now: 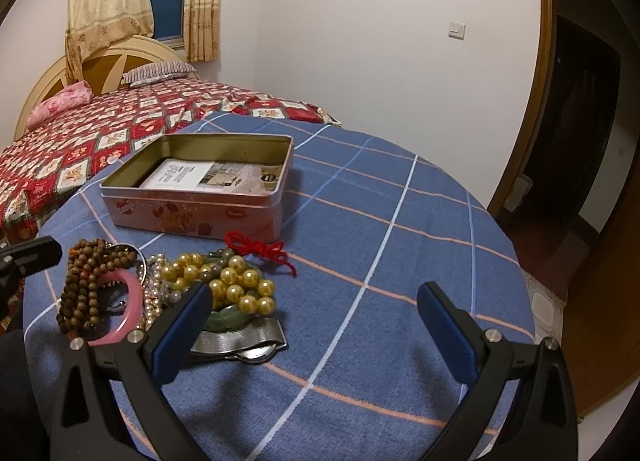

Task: Organize jewelry
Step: 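Lift the brown bead bracelet with the left tool while the right tool grasps the gold bead bracelet, then carry both bracelets over the pink tin and open both tools to drop them inside, then move the left tool to the pink bangle and close on it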

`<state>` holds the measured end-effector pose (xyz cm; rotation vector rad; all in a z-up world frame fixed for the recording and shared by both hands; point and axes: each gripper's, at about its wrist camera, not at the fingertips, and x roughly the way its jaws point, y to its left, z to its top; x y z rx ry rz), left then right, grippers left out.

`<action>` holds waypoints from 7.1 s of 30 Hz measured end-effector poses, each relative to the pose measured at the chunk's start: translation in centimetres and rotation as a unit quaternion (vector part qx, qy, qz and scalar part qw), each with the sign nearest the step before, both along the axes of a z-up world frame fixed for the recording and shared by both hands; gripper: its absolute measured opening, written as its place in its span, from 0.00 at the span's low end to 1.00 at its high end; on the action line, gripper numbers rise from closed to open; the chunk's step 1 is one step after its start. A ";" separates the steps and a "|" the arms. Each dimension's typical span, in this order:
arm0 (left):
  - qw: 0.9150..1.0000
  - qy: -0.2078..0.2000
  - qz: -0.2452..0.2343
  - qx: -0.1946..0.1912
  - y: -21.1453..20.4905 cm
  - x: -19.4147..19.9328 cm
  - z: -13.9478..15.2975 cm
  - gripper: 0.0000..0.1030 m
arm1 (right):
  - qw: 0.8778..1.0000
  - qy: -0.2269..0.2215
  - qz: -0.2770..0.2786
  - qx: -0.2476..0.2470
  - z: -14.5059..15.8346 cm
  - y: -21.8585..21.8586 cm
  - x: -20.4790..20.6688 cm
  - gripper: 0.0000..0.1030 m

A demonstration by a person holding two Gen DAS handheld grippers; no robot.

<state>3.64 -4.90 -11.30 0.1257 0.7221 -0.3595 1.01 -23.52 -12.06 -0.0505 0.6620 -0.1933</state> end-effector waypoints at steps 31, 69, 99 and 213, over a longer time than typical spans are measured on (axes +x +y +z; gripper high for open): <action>0.998 -0.067 0.012 0.007 1.1 0.4 2.6 0.20 | 0.999 -0.001 0.035 0.008 1.8 -0.3 2.5 0.97; 0.997 -0.072 0.005 0.003 1.8 2.6 3.0 0.20 | 0.993 0.039 0.095 0.065 3.3 -1.8 4.8 0.02; 0.998 -0.064 0.007 0.009 1.6 1.9 2.6 0.20 | 0.990 0.039 0.115 0.073 2.4 -1.6 2.1 0.13; 0.990 -0.051 0.068 0.112 -0.7 10.2 1.5 0.78 | 0.994 0.042 0.100 -0.029 2.9 0.3 9.4 0.68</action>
